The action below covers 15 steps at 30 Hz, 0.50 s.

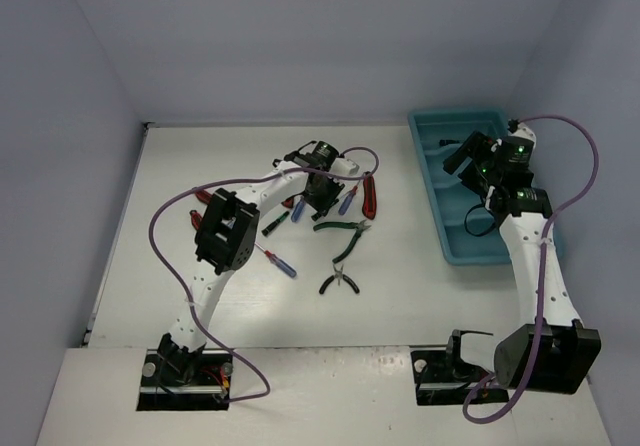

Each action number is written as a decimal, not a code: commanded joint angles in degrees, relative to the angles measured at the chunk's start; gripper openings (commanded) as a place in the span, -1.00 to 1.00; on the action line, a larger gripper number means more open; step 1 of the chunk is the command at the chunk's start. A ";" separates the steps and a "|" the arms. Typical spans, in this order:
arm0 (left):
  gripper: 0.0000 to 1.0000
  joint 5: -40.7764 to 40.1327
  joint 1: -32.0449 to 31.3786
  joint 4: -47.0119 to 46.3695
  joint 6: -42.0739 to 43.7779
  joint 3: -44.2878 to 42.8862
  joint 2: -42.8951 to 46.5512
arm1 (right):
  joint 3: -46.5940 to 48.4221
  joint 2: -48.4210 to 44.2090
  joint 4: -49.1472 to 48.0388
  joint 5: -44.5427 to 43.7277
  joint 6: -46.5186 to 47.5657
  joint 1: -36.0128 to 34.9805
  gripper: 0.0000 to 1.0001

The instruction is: Sort the tools into containers

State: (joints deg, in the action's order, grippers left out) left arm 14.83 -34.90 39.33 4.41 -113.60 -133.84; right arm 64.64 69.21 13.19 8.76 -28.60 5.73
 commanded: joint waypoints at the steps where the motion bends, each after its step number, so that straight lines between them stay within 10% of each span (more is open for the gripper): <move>1: -0.94 -0.31 0.45 -0.22 0.48 1.45 3.11 | 0.53 -1.05 -3.00 2.07 0.56 -2.79 0.49; 15: -1.00 5.80 0.45 -10.47 -11.79 7.81 26.47 | 1.87 3.28 -15.62 5.32 -5.86 -21.12 0.52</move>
State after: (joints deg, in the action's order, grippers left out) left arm 16.62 -34.78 38.14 1.01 -106.65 -119.86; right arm 65.73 73.41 9.69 11.94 -30.83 -12.60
